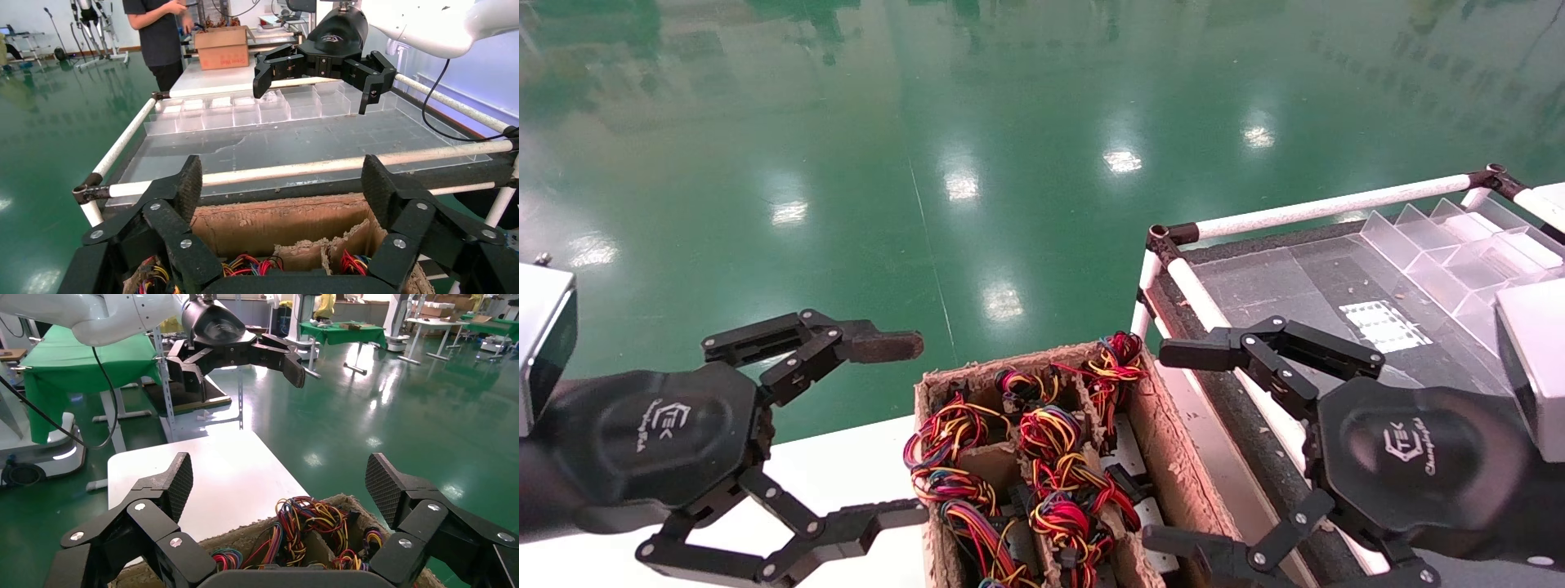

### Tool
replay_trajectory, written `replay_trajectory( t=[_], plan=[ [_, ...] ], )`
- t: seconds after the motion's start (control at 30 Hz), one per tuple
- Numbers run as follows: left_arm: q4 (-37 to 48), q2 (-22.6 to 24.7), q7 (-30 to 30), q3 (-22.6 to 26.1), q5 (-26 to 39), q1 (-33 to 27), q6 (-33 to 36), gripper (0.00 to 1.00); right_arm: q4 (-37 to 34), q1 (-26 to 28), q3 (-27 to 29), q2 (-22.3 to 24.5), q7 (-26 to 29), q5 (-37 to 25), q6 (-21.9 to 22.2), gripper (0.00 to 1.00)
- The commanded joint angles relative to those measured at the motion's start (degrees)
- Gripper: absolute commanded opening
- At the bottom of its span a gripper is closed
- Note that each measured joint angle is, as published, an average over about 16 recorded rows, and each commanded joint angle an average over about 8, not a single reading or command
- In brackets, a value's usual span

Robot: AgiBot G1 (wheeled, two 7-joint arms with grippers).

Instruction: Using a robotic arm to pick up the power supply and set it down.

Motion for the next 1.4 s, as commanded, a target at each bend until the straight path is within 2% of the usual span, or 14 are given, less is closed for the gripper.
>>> replay_trajectory(
  t=[0.03, 1.23, 1.27, 1.4],
  plan=[
    [0.00, 0.00, 0.00, 0.00, 0.00, 0.00, 0.00, 0.00, 0.00, 0.00, 0.00, 0.00, 0.00, 0.00, 0.00, 1.00],
    [0.00, 0.00, 0.00, 0.00, 0.00, 0.00, 0.00, 0.00, 0.00, 0.00, 0.00, 0.00, 0.00, 0.00, 0.00, 1.00],
    [0.00, 0.00, 0.00, 0.00, 0.00, 0.00, 0.00, 0.03, 0.00, 0.00, 0.00, 0.00, 0.00, 0.00, 0.00, 1.00],
    [0.00, 0.00, 0.00, 0.00, 0.00, 0.00, 0.00, 0.52, 0.00, 0.00, 0.00, 0.00, 0.00, 0.00, 0.00, 1.00]
  ],
)
